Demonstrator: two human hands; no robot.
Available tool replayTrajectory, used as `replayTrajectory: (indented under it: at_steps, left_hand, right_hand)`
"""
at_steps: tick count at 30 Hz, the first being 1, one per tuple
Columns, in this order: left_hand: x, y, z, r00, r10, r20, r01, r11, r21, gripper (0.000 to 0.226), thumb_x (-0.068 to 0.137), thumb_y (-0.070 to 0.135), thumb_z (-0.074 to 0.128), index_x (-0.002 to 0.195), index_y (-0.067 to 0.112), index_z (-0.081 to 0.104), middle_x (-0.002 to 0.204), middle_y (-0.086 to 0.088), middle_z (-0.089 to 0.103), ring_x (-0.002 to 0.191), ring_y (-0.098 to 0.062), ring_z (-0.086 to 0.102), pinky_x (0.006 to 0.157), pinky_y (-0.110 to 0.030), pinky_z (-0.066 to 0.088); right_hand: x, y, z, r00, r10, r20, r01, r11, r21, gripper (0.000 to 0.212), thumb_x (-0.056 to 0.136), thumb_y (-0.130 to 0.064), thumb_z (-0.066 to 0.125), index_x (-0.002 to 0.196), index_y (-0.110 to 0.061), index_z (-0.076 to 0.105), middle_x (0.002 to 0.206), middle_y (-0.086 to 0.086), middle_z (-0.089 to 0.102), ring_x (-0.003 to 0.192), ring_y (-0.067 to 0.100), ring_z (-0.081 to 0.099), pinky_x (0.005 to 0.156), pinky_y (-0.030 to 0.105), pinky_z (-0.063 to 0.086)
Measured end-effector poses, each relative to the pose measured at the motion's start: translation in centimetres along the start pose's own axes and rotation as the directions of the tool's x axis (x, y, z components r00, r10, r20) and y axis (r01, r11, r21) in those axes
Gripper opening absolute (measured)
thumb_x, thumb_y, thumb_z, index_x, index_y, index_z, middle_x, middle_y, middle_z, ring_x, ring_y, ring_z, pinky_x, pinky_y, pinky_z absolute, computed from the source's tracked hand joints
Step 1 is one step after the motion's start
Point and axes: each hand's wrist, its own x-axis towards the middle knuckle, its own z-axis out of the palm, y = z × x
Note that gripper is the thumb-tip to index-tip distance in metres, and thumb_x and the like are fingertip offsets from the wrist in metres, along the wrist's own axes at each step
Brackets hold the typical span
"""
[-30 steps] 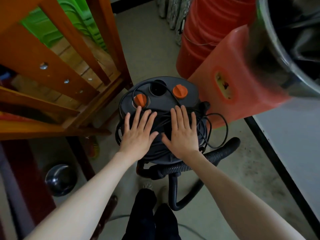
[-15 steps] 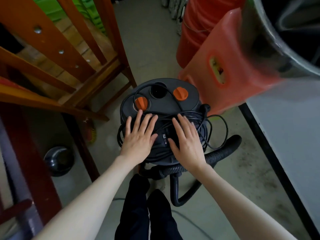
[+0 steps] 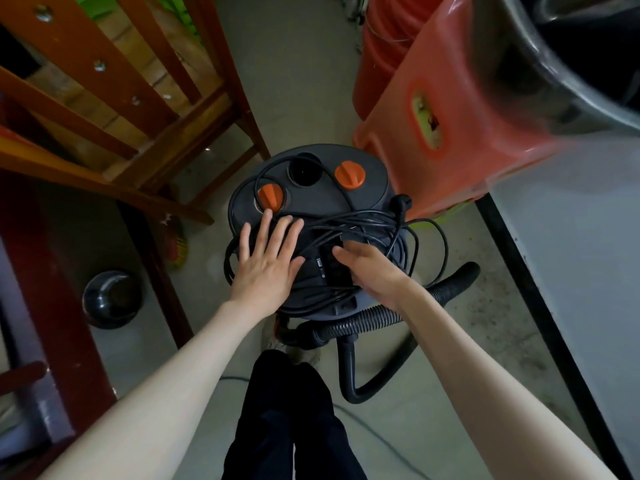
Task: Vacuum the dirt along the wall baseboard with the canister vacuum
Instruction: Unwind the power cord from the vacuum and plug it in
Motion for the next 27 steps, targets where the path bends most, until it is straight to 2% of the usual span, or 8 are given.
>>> replayTrajectory:
  at_steps: [2,6,10,13,18,21,25,27]
  left_hand:
    - [0.0,-0.1,0.1,1.0,-0.007,0.003,0.007,1.0,0.01,0.056,0.098,0.035,0.033,0.147,0.007,0.031,0.147,-0.014,0.039,0.141,-0.039,0.025,0.11,-0.058,0.022]
    - [0.1,0.0,0.1,1.0,-0.014,0.009,0.014,1.0,-0.006,0.057,0.097,0.034,0.037,0.146,0.007,0.032,0.148,-0.014,0.038,0.141,-0.039,0.024,0.11,-0.058,0.021]
    - [0.1,-0.1,-0.1,1.0,-0.007,0.001,0.007,1.0,-0.022,0.058,0.095,0.032,0.042,0.146,0.007,0.032,0.148,-0.013,0.039,0.141,-0.04,0.024,0.11,-0.059,0.021]
    - [0.1,-0.1,-0.2,1.0,-0.002,-0.004,0.002,1.0,-0.03,0.057,0.096,0.033,0.041,0.146,0.008,0.032,0.149,-0.012,0.038,0.141,-0.039,0.023,0.111,-0.058,0.02]
    - [-0.1,-0.3,-0.3,1.0,0.005,-0.018,-0.007,0.996,-0.089,0.057,0.096,0.033,0.043,0.147,0.011,0.031,0.151,-0.009,0.034,0.143,-0.036,0.02,0.113,-0.056,0.016]
    - [-0.3,-0.6,-0.4,0.999,0.022,-0.028,-0.025,0.993,-0.115,0.058,0.096,0.032,0.047,0.148,0.013,0.03,0.153,-0.008,0.032,0.144,-0.035,0.019,0.113,-0.056,0.017]
    - [-1.0,-0.3,-0.6,1.0,0.03,-0.011,-0.031,0.991,-0.129,0.059,0.096,0.032,0.048,0.149,0.014,0.028,0.154,-0.008,0.029,0.144,-0.035,0.018,0.113,-0.056,0.016]
    - [-1.5,-0.1,-0.7,0.999,0.043,-0.006,-0.043,0.989,-0.142,0.06,0.095,0.031,0.053,0.148,0.013,0.031,0.153,-0.01,0.032,0.143,-0.036,0.021,0.112,-0.056,0.018]
  right_hand:
    - [0.5,0.1,-0.5,0.995,0.043,0.092,-0.054,0.992,0.118,0.046,0.101,-0.038,0.048,0.138,-0.011,0.05,0.124,-0.003,0.066,0.112,0.013,0.063,0.1,0.031,0.048]
    - [1.6,-0.5,-0.1,0.99,0.087,0.112,-0.104,0.983,0.149,0.061,0.092,-0.061,0.047,0.135,-0.017,0.055,0.13,0.002,0.063,0.12,0.018,0.059,0.107,0.04,0.043]
    - [2.5,-1.1,0.4,0.985,0.165,0.05,-0.172,0.966,0.192,0.068,0.092,-0.067,0.036,0.117,-0.012,0.067,0.102,0.012,0.07,0.09,0.025,0.065,0.086,0.037,0.054]
    - [2.9,-1.3,0.4,0.978,0.208,0.034,-0.21,0.949,0.233,0.067,0.092,-0.068,0.037,0.115,-0.014,0.068,0.107,0.015,0.071,0.09,0.027,0.065,0.094,0.041,0.054]
    - [3.0,-1.2,1.1,0.961,0.274,-0.028,-0.251,0.913,0.323,0.065,0.088,-0.07,0.045,0.107,-0.014,0.071,0.11,0.013,0.071,0.087,0.025,0.066,0.091,0.04,0.055]
    - [2.8,-1.2,1.7,0.954,0.29,-0.075,-0.248,0.904,0.347,0.061,0.088,-0.07,0.045,0.098,-0.016,0.071,0.099,0.009,0.074,0.082,0.024,0.068,0.077,0.036,0.058]
    - [2.1,-0.7,2.7,0.937,0.306,-0.169,-0.241,0.916,0.32,0.06,0.089,-0.071,0.043,0.098,-0.017,0.068,0.098,0.008,0.073,0.097,0.028,0.069,0.092,0.042,0.055]
    - [1.5,-0.4,3.1,0.926,0.325,-0.193,-0.255,0.915,0.314,0.06,0.088,-0.071,0.042,0.094,-0.017,0.067,0.096,0.008,0.073,0.096,0.028,0.069,0.092,0.043,0.055]
